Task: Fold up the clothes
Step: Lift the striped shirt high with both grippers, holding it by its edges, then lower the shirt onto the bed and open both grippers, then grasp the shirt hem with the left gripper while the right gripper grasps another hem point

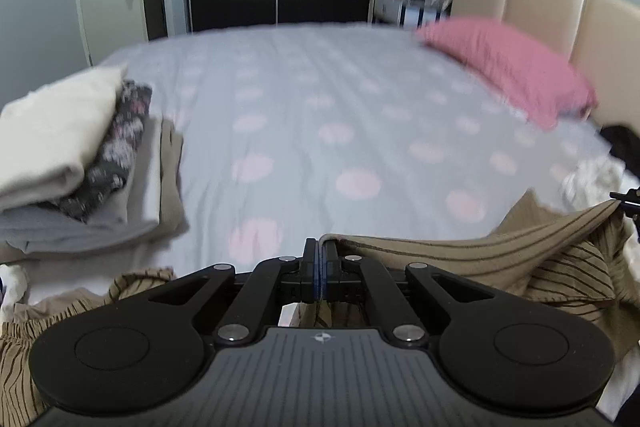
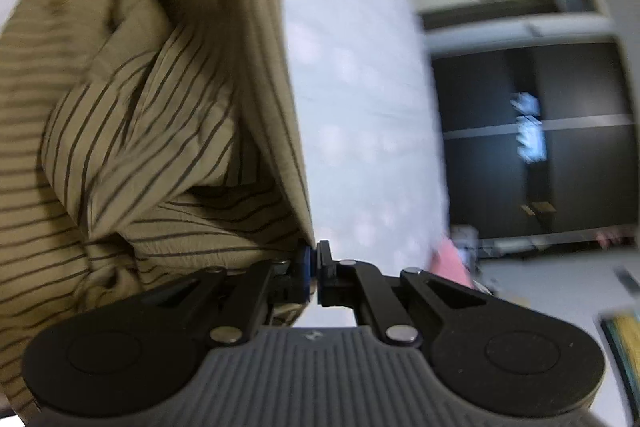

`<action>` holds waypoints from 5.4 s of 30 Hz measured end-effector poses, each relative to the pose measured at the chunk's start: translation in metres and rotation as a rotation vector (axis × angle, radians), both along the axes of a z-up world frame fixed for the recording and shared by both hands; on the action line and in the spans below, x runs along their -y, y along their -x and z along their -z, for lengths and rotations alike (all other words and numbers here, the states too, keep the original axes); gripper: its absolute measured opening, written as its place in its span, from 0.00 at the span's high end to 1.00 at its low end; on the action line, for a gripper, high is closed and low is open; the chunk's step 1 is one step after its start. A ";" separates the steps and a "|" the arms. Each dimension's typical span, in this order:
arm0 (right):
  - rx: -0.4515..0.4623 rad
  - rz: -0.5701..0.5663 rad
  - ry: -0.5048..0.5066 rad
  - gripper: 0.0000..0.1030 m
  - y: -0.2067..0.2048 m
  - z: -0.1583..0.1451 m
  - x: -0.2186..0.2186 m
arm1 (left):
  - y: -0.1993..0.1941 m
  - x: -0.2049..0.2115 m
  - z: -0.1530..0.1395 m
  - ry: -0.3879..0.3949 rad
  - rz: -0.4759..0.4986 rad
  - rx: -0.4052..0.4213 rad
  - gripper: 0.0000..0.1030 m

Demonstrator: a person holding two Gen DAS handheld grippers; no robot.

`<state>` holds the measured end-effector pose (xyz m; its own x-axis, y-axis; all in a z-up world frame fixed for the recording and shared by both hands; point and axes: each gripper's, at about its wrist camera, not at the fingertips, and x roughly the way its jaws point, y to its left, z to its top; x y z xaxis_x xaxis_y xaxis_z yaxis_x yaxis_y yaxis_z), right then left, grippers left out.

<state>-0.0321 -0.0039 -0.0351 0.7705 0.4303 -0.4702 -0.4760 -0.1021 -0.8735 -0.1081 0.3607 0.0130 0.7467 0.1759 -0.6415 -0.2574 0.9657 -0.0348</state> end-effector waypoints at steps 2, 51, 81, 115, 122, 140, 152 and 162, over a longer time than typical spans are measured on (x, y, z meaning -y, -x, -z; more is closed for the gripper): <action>0.027 0.048 -0.069 0.98 0.002 -0.017 0.004 | 0.006 0.010 -0.018 -0.031 0.014 0.052 1.00; 0.415 0.162 -1.156 0.98 0.144 -0.400 0.152 | 0.176 0.149 -0.363 -0.309 0.016 0.808 1.00; 0.567 0.049 -1.116 0.96 0.197 -0.394 0.208 | 0.214 0.169 -0.383 -0.316 0.067 0.908 1.00; -0.230 0.500 -0.511 0.96 -0.284 0.040 -0.161 | -0.255 -0.066 0.053 -0.209 -0.111 -0.187 1.00; -0.372 0.597 -0.423 0.96 -0.326 0.140 -0.189 | -0.289 -0.082 0.136 -0.172 -0.104 -0.318 1.00; -0.575 0.588 -0.611 0.64 -0.308 0.059 -0.119 | -0.254 -0.083 0.088 -0.087 -0.059 -0.161 0.68; -0.730 0.515 -0.532 0.40 -0.260 0.093 -0.106 | -0.239 -0.036 0.126 -0.070 0.049 -0.232 0.48; -0.820 0.506 -0.546 0.96 -0.270 0.100 -0.131 | -0.265 -0.051 0.146 0.051 0.046 -0.242 1.00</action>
